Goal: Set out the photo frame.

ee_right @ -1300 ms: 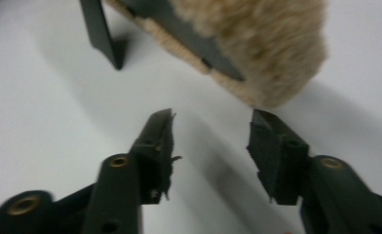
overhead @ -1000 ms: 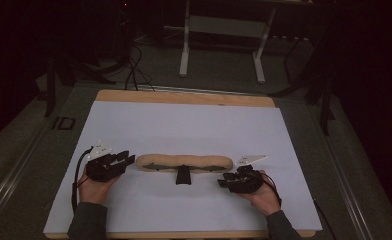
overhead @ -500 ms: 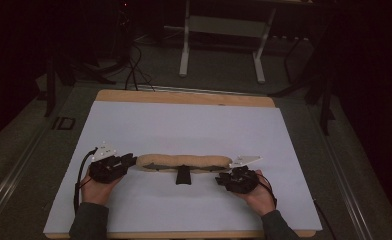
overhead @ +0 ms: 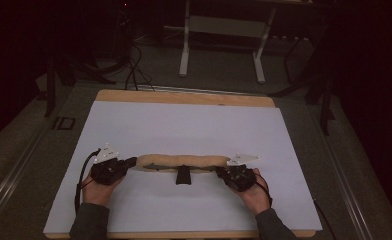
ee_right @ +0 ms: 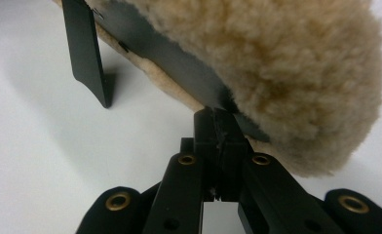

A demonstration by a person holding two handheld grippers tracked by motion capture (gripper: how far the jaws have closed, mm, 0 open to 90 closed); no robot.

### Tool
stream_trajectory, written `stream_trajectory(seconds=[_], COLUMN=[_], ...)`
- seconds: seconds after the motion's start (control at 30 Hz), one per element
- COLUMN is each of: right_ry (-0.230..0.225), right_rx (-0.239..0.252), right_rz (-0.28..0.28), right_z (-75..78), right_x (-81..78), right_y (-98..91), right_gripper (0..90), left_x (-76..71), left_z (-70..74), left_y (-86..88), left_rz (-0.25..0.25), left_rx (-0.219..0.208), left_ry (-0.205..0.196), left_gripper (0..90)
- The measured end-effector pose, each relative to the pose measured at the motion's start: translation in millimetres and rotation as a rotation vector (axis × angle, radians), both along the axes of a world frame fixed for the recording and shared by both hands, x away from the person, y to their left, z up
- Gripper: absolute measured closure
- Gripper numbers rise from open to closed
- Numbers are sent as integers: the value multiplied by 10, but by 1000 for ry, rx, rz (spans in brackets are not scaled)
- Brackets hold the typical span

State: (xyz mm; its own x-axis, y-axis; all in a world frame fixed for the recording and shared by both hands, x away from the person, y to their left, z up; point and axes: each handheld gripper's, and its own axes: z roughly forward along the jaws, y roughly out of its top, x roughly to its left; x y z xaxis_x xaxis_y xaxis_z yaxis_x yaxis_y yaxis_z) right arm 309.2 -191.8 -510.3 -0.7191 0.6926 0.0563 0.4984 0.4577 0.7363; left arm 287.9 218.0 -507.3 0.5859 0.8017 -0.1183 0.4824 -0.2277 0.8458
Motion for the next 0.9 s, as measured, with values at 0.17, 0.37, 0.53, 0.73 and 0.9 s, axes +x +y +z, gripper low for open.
stream_trajectory(seconds=[0.17,0.37,0.53,0.73,0.9], right_ry=[0,-3,-14,-28,-40], right_rx=[-4,-1,11,29,49], right_rz=[-4,-17,-30,-49,-53], right_z=[-3,-4,13,36,69], right_x=[5,20,25,41,36], right_y=[8,9,5,-10,-5], right_gripper=[896,896,896,897,897], left_x=[-7,-24,-57,-104,-139], left_z=[-1,-2,2,14,18], left_y=[-5,-14,-36,-74,-110], left_rz=[-3,-11,-20,-39,-49], left_rx=[0,-1,5,19,20], left_ry=[-2,-4,-4,-6,-7], left_gripper=[900,900,900,900,900])
